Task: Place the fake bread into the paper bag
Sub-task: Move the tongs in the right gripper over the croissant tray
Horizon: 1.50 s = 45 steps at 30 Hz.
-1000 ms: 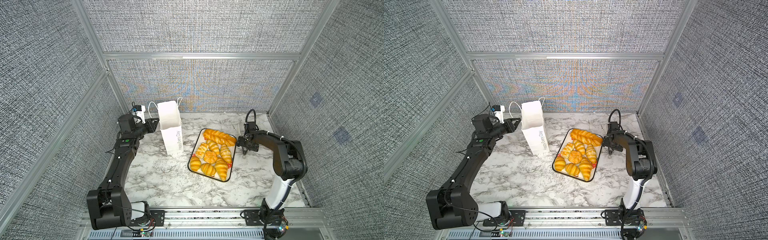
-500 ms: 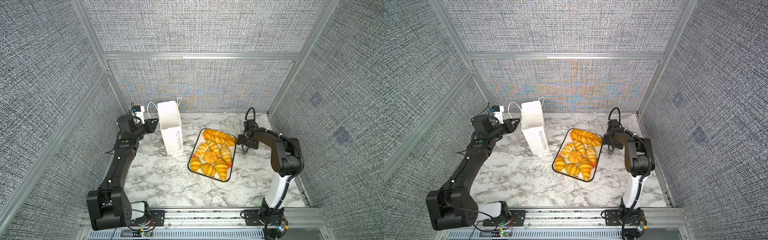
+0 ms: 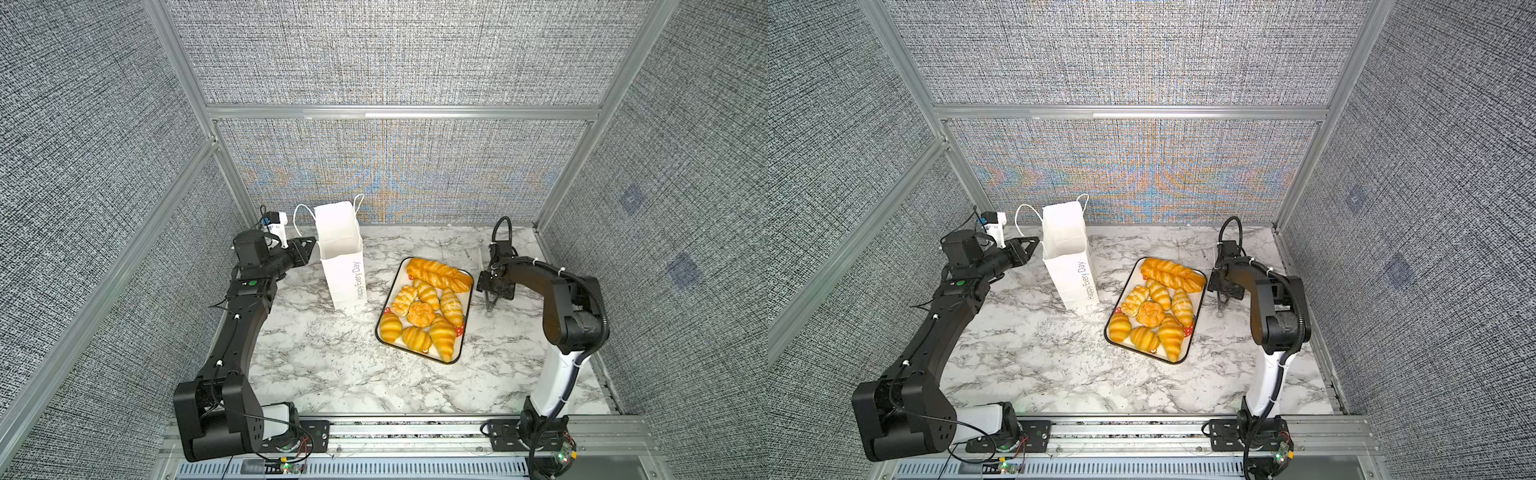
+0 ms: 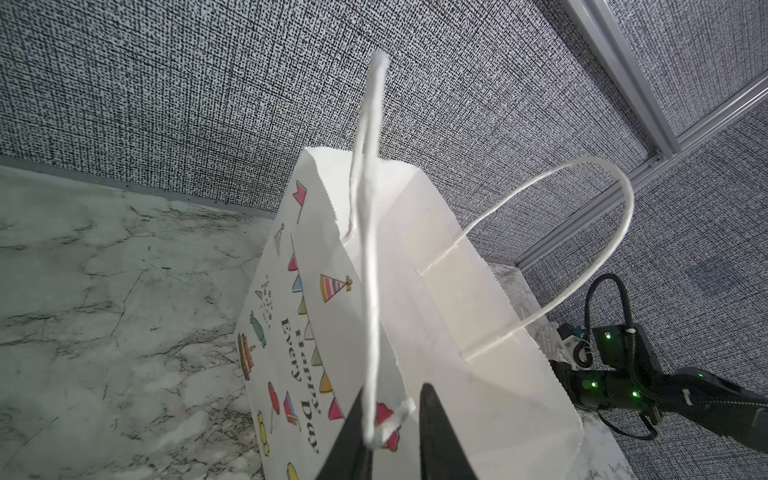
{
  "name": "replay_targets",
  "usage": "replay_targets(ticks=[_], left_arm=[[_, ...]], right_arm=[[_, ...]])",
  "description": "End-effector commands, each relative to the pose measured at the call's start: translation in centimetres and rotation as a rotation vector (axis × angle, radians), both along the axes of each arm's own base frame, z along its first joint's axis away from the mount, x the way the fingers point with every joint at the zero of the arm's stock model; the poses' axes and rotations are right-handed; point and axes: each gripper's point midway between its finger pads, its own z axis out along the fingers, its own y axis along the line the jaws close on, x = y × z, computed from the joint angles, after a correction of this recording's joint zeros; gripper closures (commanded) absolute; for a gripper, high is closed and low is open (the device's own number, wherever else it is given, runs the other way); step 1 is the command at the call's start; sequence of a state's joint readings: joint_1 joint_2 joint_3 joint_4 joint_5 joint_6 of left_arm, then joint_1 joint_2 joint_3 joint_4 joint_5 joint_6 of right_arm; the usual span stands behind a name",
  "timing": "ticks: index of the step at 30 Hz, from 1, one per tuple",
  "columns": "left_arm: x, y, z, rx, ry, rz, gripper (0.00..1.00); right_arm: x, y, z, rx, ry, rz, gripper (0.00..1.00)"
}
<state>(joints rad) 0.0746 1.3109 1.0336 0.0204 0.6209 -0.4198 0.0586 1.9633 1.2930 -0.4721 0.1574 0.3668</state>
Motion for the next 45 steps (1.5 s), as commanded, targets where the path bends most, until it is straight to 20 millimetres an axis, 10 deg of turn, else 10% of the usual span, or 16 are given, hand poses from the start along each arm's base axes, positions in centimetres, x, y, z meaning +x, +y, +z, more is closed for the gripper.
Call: replay_targets(ticks=[1,31,45], left_arm=[[0.0,-0.1,0.9,0.001,-0.037,-0.009,0.79],[-0.1,0.1,1.1,-0.001,-0.047,-0.002,0.80],[-0.1,0.2,1.1,-0.004,-0.046,-0.003,0.79]], right_arm=[[-0.5,-0.1,0.2,-0.004,0.007,-0.008,0.28],[-2.7,-0.7,6.2,-0.051,-0.094,-0.001,0.60],[-5.7,4.2,12.0,-0.011,-0.149,0.142,0.60]])
